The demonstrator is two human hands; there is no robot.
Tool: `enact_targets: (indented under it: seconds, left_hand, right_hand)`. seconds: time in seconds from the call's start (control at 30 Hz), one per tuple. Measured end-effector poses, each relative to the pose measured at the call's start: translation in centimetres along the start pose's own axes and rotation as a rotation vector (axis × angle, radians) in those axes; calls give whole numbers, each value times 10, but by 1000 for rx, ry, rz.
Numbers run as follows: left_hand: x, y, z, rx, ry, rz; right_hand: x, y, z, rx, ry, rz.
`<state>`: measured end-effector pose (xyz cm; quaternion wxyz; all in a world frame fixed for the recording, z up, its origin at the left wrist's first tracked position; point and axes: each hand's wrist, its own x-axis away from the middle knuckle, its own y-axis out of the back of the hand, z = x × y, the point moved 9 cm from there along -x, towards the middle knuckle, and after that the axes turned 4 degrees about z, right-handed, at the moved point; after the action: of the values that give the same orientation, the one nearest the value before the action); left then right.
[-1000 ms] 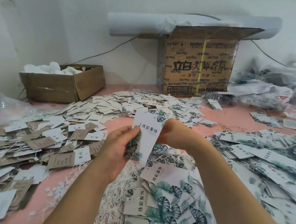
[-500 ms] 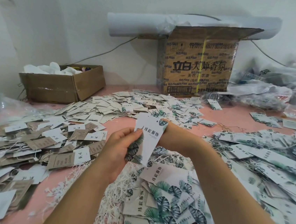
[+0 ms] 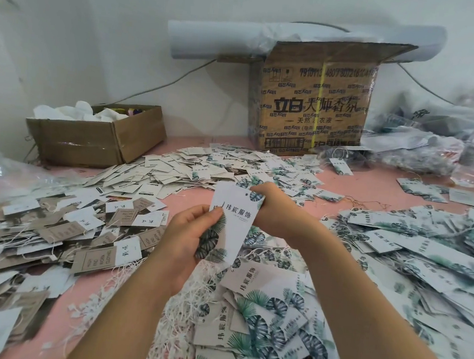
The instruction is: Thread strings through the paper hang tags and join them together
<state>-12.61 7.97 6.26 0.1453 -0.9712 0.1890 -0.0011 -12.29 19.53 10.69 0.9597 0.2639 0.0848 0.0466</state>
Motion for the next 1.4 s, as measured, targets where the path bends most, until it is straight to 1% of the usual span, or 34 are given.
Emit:
enact_targets:
  seconds: [0.23, 0.33, 0.4, 0.47, 0.53, 0.67, 0.83, 0.97, 1.2, 1.4]
  left_hand:
    - [1, 5, -6, -74, -61, -53]
    - [1, 17, -12, -139, -121, -171]
    - [2, 23, -17, -229, -182, -232]
    - [3, 25, -21, -288, -228, -260]
    - [5, 25, -25, -331, -258, -272]
    - [11, 17, -34, -387, -331, -251]
    - [15, 6, -41, -433, -390, -201]
    - [15, 3, -40, -442, -381, -181]
    - [16, -1, -41, -446, -384, -148]
    - [13, -11, -37, -444, -362, -35]
  right_hand:
    - [-1, 14, 5, 142, 39, -62]
    - [2, 36, 7, 129, 60, -200]
    - [7, 47, 15, 100, 114, -284]
    - [12, 51, 27, 84, 199, -337]
    - [13, 50, 35, 104, 239, -364]
    - [9, 38, 41, 201, 247, -327]
    - [9, 37, 43, 244, 276, -391]
    - [11, 39, 46, 263, 308, -432]
    - [14, 33, 51, 376, 351, -421]
    - [20, 31, 60, 407, 423, -484]
